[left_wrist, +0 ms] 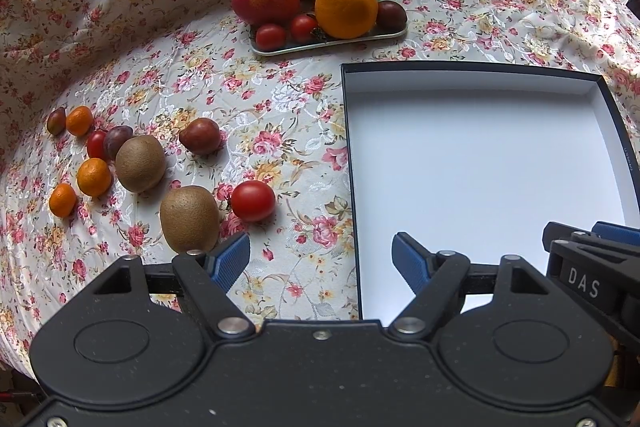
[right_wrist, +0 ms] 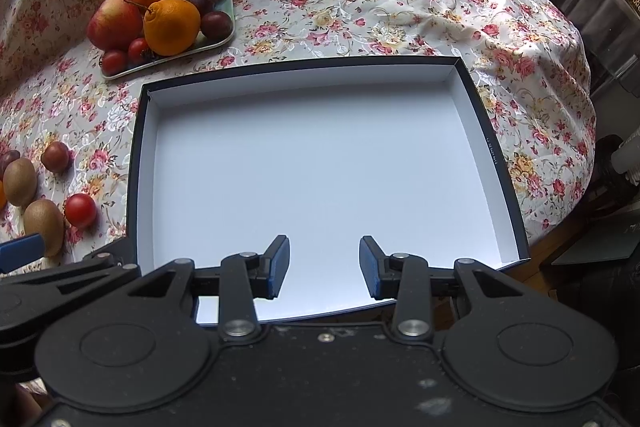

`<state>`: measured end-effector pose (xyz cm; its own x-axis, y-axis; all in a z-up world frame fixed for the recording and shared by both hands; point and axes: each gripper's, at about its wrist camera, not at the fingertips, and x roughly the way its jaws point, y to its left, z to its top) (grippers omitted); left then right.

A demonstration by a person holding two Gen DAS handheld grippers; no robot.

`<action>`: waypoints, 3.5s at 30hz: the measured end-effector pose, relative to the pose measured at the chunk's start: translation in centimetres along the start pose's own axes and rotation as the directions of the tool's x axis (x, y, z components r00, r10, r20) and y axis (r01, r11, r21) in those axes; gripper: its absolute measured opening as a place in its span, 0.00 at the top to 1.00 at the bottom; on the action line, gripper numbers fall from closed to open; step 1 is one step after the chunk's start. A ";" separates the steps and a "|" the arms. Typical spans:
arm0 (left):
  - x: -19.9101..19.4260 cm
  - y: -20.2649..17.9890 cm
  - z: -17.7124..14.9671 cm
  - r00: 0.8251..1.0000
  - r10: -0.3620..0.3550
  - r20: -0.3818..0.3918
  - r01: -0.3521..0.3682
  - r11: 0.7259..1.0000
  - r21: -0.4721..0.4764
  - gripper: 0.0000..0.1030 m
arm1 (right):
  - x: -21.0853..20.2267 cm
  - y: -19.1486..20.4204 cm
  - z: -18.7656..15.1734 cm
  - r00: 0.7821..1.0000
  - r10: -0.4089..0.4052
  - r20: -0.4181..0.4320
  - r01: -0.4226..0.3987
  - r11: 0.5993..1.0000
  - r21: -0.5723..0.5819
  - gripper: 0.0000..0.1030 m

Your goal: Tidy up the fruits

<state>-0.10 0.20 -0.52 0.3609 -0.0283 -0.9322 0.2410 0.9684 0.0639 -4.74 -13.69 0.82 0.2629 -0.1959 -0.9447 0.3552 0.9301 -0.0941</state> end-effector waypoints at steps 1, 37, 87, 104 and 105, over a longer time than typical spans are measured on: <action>0.0 0.0 0.0 1.000 -0.002 -0.001 0.002 1.000 0.000 0.24 | 0.0 0.0 0.0 1.000 0.000 0.000 0.000 1.000 0.000 0.62; -1.9 16.0 0.7 0.972 0.141 0.187 -0.066 0.932 -0.357 0.22 | -4.2 9.6 -0.3 0.984 0.001 0.178 0.037 0.977 -0.209 0.61; 5.6 34.0 0.1 0.992 0.116 -0.052 -0.126 0.885 -0.447 0.23 | 2.0 32.4 6.7 0.949 0.292 -0.119 -0.309 0.935 -0.173 0.59; 7.9 32.1 1.0 0.999 -0.045 -0.030 0.028 0.905 -0.425 0.23 | 2.3 30.7 8.5 0.964 0.254 -0.075 -0.260 0.961 -0.095 0.59; 8.2 32.1 1.0 0.998 -0.044 -0.038 0.023 0.904 -0.426 0.24 | 2.3 30.5 8.6 0.968 0.243 -0.065 -0.249 0.964 -0.093 0.59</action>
<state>11.44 30.82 -5.74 0.3157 -0.0612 -0.9469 -0.1574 0.9807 -0.1158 14.43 11.52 -1.50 0.2827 0.0567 -0.9575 0.1940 0.9742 0.1150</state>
